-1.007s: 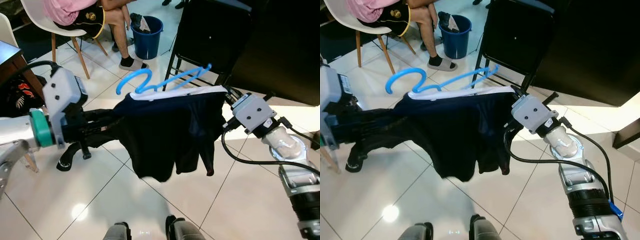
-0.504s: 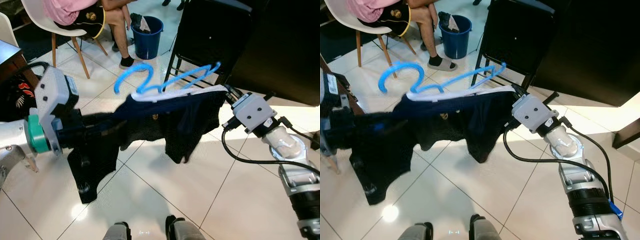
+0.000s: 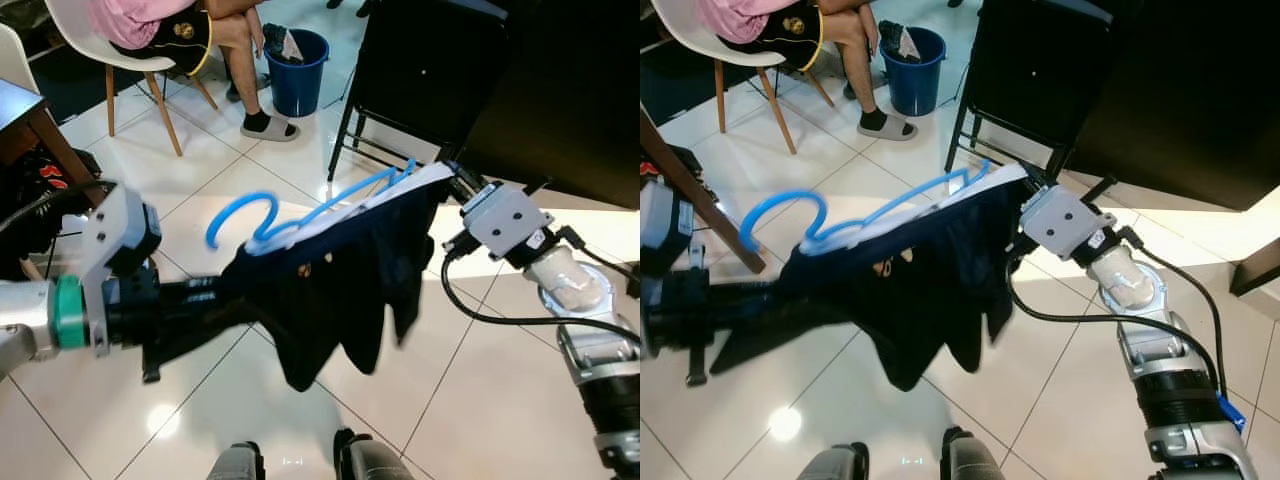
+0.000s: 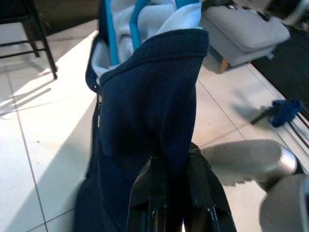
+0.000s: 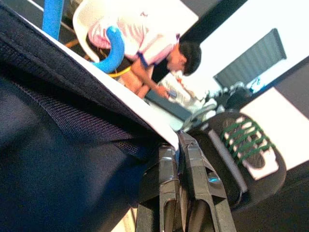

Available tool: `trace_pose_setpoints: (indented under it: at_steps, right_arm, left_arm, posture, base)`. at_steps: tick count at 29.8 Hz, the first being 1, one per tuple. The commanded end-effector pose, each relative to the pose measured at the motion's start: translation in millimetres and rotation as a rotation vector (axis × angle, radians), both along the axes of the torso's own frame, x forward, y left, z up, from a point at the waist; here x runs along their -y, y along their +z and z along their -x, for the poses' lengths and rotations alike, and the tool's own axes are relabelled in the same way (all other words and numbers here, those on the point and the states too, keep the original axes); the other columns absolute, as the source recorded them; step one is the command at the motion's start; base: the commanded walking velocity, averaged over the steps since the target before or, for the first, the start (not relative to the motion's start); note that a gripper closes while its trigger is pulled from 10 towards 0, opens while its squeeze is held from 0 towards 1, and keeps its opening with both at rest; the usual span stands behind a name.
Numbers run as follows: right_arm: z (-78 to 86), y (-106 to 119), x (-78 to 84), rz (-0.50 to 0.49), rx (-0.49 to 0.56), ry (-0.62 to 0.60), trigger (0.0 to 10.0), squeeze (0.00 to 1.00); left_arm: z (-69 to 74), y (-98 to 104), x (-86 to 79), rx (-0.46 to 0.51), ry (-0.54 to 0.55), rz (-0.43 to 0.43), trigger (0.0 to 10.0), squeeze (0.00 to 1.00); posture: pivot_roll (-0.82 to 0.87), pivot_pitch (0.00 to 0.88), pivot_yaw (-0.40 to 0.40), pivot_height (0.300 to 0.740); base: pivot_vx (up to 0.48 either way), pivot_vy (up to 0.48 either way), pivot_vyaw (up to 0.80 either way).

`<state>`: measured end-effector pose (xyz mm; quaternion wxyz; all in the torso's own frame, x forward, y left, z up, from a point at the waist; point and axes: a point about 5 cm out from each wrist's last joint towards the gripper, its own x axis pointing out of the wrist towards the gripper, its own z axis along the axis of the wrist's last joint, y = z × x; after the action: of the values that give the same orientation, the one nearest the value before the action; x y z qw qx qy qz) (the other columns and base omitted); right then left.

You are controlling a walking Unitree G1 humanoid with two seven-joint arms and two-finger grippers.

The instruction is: Hang hanger

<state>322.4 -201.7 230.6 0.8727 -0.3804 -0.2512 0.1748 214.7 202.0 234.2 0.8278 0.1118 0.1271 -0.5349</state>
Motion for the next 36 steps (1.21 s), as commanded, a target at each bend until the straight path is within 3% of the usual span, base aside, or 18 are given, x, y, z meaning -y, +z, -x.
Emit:
trace_pose_setpoints:
  at_steps: [1, 6, 10, 15, 20, 22, 25, 29, 30, 36]
  right_arm:
    - [-2.4, 12.5, 46.5, -0.091, 0.040, -0.221, 10.0, 0.00]
    - [-3.9, 19.0, 45.4, -0.087, 0.072, -0.219, 10.0, 0.00]
    - [-4.0, 42.4, 21.4, -0.090, 0.162, -0.114, 10.0, 0.00]
    - [-2.1, 49.8, 13.9, -0.083, 0.173, -0.068, 10.0, 0.00]
    - [7.0, 5.8, -10.0, 0.058, -0.108, 0.132, 10.0, 0.00]
    - [8.6, -0.3, -12.6, 0.074, -0.145, 0.153, 10.0, 0.00]
    - [9.3, -2.6, -13.7, 0.093, -0.147, 0.159, 10.0, 0.00]
    - [16.3, -16.5, -23.5, 0.246, -0.243, 0.282, 10.0, 0.00]
    - [16.3, -16.5, -23.5, 0.246, -0.243, 0.282, 10.0, 0.00]
    - [13.0, 6.7, -30.3, 0.345, -0.204, 0.360, 10.0, 0.00]
  left_arm:
    - [7.0, -5.5, -7.5, -0.072, -0.020, -0.037, 10.0, 0.00]
    - [8.9, -6.6, -8.1, -0.089, -0.039, -0.061, 10.0, 0.00]
    - [0.7, -10.1, -7.0, -0.055, -0.020, -0.115, 10.0, 0.00]
    - [-7.7, -7.8, -8.5, -0.014, 0.041, -0.097, 10.0, 0.00]
    - [-14.6, 9.1, -7.8, 0.066, 0.099, -0.004, 10.0, 0.00]
    - [-14.7, 10.7, -8.0, 0.070, 0.101, 0.002, 10.0, 0.00]
    - [-14.6, 11.2, -8.4, 0.069, 0.099, 0.002, 10.0, 0.00]
    - [-4.4, 16.2, -16.8, 0.014, 0.017, -0.043, 10.0, 0.00]
    - [-4.4, 16.2, -16.8, 0.014, 0.017, -0.043, 10.0, 0.00]
    - [11.6, 4.5, -21.0, -0.110, -0.088, -0.156, 10.0, 0.00]
  posture:
    - [0.05, 0.158, 0.039, 0.740]
    - [0.06, 0.160, 0.038, 0.740]
    - [0.05, 0.163, 0.045, 0.740]
    - [0.04, 0.164, 0.044, 0.740]
    - [0.04, 0.168, 0.040, 0.740]
    - [0.04, 0.168, 0.040, 0.740]
    - [0.04, 0.168, 0.040, 0.740]
    - [0.05, 0.171, 0.042, 0.740]
    - [0.05, 0.171, 0.042, 0.740]
    - [0.05, 0.172, 0.048, 0.740]
  base:
    - [0.000, 0.000, 0.00]
    - [0.000, 0.000, 0.00]
    - [0.000, 0.000, 0.00]
    - [0.000, 0.000, 0.00]
    - [0.000, 0.000, 0.00]
    - [0.000, 0.000, 0.00]
    - [0.000, 0.000, 0.00]
    - [0.000, 0.000, 0.00]
    - [0.000, 0.000, 0.00]
    - [0.000, 0.000, 0.00]
